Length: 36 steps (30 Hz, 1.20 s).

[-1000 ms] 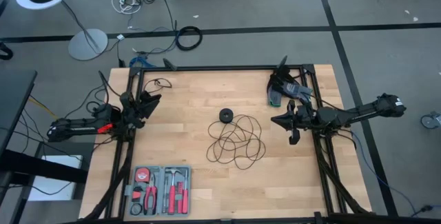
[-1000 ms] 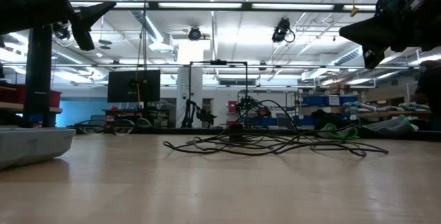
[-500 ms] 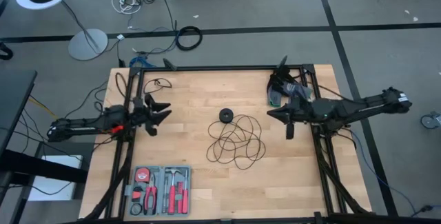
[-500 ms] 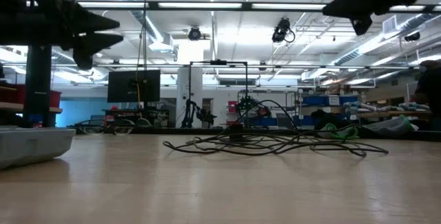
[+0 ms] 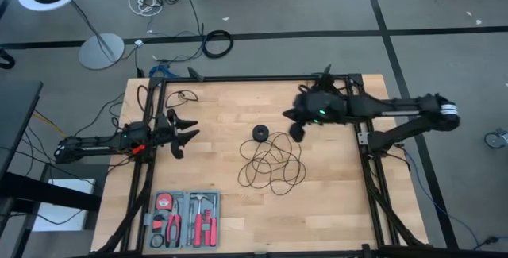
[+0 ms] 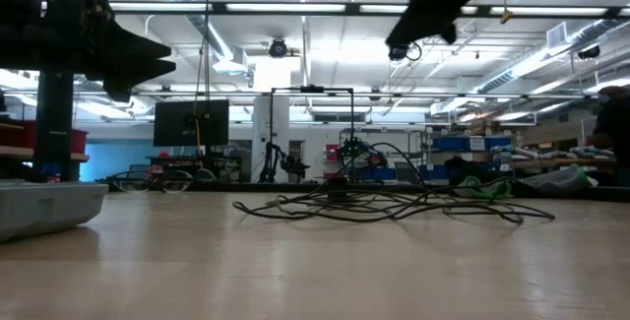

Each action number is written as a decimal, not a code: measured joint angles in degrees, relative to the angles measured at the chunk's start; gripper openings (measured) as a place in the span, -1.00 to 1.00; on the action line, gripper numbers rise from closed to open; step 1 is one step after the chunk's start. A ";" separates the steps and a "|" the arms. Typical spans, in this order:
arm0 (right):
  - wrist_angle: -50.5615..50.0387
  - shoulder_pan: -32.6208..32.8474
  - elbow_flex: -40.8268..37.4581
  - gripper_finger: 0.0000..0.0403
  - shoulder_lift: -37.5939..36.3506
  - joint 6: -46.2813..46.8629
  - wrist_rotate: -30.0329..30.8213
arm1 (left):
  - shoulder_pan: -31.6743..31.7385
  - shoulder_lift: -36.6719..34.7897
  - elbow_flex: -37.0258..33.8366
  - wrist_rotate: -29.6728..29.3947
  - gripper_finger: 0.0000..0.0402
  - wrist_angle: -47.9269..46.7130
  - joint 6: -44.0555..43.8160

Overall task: Coil cords
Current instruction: Coil the black wire onto the black spool

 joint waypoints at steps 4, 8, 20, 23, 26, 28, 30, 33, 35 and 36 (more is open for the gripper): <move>-1.51 -3.91 5.08 -0.99 7.90 0.05 -4.03 | 0.01 0.00 0.00 0.70 -0.09 0.00 1.18; -2.85 -7.20 8.78 -0.99 14.43 0.06 -7.09 | 0.00 0.00 -0.02 2.41 -0.09 -0.02 1.19; -4.08 -12.24 10.24 -0.90 27.62 3.88 -10.14 | 0.01 0.00 -0.02 3.21 -0.09 0.00 0.81; -5.07 -12.89 10.24 -0.85 29.97 4.88 -13.43 | -0.01 0.00 -0.01 3.20 -0.09 0.02 0.78; -5.26 -13.11 10.23 -0.77 32.15 5.39 -16.07 | -0.01 0.00 0.00 3.19 -0.09 0.02 0.78; -4.92 -13.16 10.23 -0.72 33.21 5.43 -17.86 | 0.01 0.00 0.00 3.19 -0.09 0.02 0.76; -4.28 -13.33 10.22 -0.66 34.09 5.45 -19.20 | 0.01 0.00 0.00 3.19 -0.09 0.07 0.76; -1.55 -13.57 10.21 -0.57 34.54 5.31 -20.05 | 0.00 0.00 -0.02 3.19 -0.09 0.41 0.76; -0.16 -13.90 10.22 -0.52 34.90 4.64 -20.99 | 0.00 0.00 -0.02 3.18 -0.09 0.52 0.76; 0.39 -14.07 10.19 -0.50 35.16 4.27 -21.77 | 0.01 0.00 0.00 3.19 -0.09 0.52 0.76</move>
